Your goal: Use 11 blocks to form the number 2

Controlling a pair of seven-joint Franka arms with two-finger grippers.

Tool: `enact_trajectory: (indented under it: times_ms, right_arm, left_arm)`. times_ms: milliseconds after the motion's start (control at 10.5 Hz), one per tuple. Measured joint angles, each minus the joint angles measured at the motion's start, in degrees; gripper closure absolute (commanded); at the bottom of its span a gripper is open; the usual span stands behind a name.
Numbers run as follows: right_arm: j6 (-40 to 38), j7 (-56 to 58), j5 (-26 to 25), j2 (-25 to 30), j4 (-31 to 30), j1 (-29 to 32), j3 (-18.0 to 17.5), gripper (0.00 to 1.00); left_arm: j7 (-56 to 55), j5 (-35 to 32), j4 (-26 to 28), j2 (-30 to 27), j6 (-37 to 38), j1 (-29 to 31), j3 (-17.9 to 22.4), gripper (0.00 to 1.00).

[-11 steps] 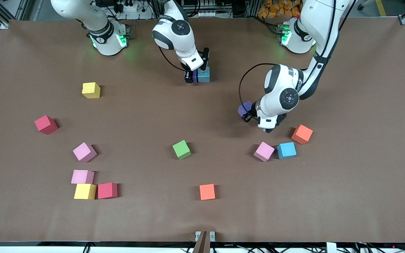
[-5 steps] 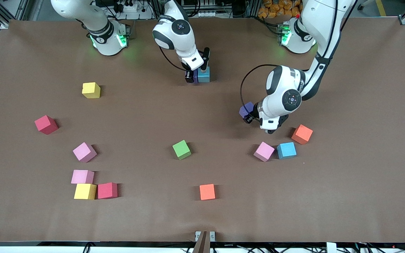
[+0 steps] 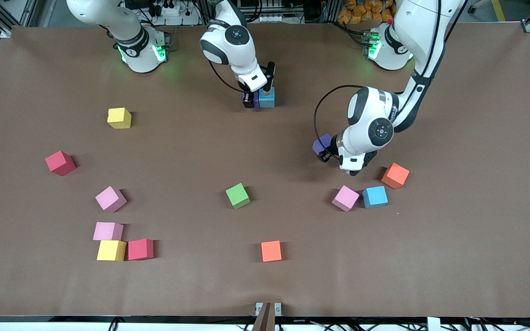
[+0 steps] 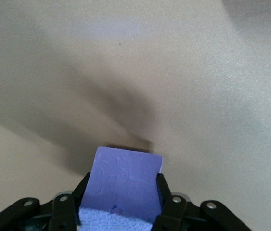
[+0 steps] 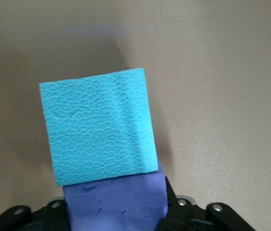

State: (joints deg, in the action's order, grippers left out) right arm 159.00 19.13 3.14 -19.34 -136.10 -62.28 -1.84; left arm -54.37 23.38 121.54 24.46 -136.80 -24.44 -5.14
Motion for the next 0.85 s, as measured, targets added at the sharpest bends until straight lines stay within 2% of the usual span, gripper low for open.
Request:
enact_trajectory:
  times_ms: [285, 475, 570, 855]
  right_arm:
    - [0.05, -0.26, 0.01, -0.21, 0.65, 0.0, 0.06, 0.0]
    - [0.09, -0.26, 0.01, -0.19, 1.18, 0.0, 0.2, 0.0]
    - [0.0, -0.26, 0.01, -0.07, 1.41, 0.0, 0.29, 0.0]
    - [-4.68, 0.16, 0.01, 2.57, 2.03, 0.0, 1.2, 0.0]
  left_arm:
    - [0.0, 0.0, -0.05, 0.07, 0.0, 0.0, 0.0, 0.53]
    - [-0.25, 0.32, -0.06, 0.07, 0.0, 0.0, 0.01, 0.49]
    - [-1.63, 1.03, -0.08, 0.07, 0.0, 0.02, 0.02, 0.53]
    - [-7.57, 1.34, -0.5, -0.29, 0.0, -0.03, -0.22, 0.53]
